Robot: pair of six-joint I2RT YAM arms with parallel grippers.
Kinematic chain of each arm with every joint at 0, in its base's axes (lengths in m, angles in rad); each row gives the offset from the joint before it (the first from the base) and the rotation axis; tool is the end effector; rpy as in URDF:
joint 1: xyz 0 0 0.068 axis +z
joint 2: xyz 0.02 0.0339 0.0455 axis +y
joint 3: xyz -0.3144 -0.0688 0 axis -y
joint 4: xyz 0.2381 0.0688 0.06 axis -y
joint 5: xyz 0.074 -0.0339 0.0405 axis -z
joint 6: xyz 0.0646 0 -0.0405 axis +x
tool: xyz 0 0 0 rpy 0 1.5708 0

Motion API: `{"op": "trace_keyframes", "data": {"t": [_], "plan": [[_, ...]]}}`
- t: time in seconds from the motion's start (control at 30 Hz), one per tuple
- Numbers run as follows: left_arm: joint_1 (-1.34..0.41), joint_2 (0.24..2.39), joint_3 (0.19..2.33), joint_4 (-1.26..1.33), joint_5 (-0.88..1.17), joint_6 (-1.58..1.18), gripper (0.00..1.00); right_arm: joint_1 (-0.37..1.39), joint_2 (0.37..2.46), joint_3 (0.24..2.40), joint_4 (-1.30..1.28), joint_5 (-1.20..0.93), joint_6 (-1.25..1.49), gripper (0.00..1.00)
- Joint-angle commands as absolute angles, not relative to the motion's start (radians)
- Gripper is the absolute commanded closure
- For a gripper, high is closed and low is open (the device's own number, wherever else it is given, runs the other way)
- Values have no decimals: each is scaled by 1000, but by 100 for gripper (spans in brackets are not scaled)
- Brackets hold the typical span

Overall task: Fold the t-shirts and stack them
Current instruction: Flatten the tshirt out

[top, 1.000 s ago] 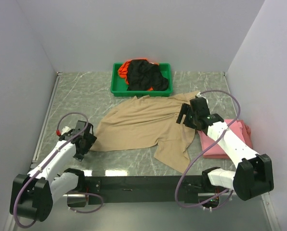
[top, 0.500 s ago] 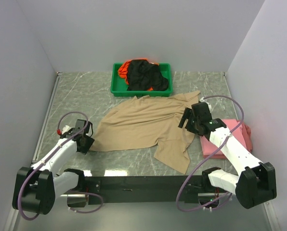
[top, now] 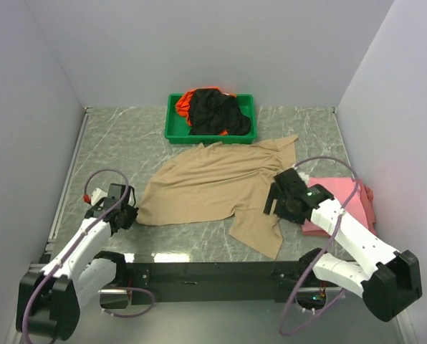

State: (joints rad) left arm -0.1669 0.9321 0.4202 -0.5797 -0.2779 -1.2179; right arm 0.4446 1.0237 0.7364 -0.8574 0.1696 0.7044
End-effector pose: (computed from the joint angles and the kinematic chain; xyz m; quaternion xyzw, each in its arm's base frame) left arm 0.1334 -0.0045 0.1808 -0.5111 0.8158 -0.0465 0.2668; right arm 0.1480 0.0584 0.2467 0.1439 0.9634 0.0450 0.2218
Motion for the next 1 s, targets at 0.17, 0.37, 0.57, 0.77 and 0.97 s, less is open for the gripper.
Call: {"op": "trace_keyframes", "data": {"t": [0.17,0.37,0.57,0.77,0.97], "plan": [[-167,770,460,-637,-333,-1206,99,687,1022,697,-1055,91,920,14],[-167,730,476,-661,-351,-1215,99,788,1022,579,-967,-35,983,24],[-167,727,477,-655,-350,-1212,99,807,1115,566,-897,46,994,32],[-167,730,482,-661,-345,-1212,100,801,1224,580,-864,109,974,41],[-169,709,485,-676,-353,-1223,99,801,1249,523,-792,71,960,63]]}}
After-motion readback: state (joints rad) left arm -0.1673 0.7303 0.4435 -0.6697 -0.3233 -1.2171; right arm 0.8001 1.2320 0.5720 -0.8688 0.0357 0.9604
